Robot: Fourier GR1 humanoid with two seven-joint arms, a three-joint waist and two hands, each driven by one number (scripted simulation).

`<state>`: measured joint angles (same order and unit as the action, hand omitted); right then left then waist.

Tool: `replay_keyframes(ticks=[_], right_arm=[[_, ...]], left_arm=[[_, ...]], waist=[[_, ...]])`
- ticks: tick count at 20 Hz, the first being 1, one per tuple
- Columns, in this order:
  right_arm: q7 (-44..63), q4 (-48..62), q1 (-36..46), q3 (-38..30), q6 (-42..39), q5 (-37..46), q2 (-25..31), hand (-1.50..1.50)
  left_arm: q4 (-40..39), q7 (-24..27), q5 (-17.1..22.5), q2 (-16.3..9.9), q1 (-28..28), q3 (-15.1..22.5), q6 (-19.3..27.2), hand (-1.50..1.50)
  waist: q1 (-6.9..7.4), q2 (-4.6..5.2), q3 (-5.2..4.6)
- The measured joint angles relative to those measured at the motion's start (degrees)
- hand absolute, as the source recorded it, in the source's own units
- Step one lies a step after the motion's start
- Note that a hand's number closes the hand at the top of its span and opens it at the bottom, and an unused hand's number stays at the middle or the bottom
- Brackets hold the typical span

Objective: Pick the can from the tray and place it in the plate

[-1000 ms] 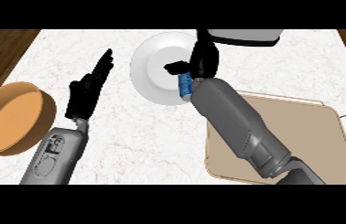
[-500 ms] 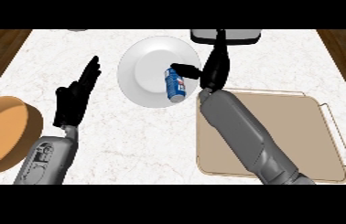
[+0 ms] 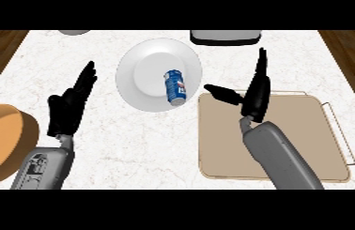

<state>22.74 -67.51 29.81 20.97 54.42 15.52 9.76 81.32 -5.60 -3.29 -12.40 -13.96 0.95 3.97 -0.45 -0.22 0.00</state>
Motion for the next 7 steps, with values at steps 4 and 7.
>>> replay_keyframes(ticks=[4,7], right_arm=[[-3.2,-4.9,-5.7,-2.4,-3.2,-1.1,1.7,-1.5],[-5.9,-8.5,-10.2,-4.2,-5.4,-2.3,2.7,-1.5]], left_arm=[[-0.6,0.9,-0.1,0.4,0.0,-0.7,-0.9,0.0],[0.4,0.2,-0.2,0.2,0.3,-1.3,-1.6,0.0]], waist=[[0.16,0.11,0.0],[0.24,0.13,0.01]])
